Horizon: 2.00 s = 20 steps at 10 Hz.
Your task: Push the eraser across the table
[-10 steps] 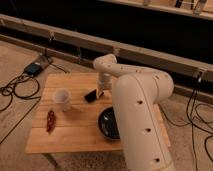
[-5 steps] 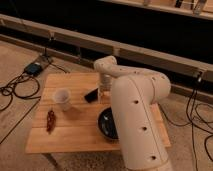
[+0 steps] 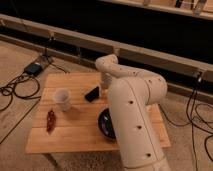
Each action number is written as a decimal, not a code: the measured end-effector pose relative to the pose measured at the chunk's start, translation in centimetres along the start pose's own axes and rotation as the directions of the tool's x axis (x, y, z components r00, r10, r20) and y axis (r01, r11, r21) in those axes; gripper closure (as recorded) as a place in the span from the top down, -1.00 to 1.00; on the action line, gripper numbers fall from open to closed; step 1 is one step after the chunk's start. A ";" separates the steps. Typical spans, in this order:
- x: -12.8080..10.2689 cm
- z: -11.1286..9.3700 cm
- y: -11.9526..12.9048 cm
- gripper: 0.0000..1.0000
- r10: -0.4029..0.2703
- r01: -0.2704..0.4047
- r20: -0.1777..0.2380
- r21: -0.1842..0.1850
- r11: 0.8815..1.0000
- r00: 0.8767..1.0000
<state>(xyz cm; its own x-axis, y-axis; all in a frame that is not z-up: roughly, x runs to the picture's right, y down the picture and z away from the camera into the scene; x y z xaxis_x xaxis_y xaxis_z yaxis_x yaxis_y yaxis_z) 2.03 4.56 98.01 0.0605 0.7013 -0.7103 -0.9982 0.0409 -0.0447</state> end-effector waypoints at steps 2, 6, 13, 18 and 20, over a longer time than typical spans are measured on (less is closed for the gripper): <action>-1.1 0.0 0.0 0.30 0.016 -0.016 0.009 -0.003 1.000 1.000; -3.1 0.4 2.8 0.30 -0.015 0.015 0.010 -0.021 1.000 1.000; -5.0 -0.6 7.9 0.30 -0.068 0.069 0.015 -0.098 0.993 0.998; -5.7 -1.3 10.2 0.30 -0.083 0.085 0.019 -0.161 0.983 0.996; -5.8 -1.3 10.8 0.30 -0.094 0.095 0.017 -0.160 0.982 0.995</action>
<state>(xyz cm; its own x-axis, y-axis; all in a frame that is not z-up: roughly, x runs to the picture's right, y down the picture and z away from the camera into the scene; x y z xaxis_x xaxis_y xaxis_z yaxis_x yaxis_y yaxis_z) -9.11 0.02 100.73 0.1536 0.7067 -0.6906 -0.9746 -0.0071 -0.2240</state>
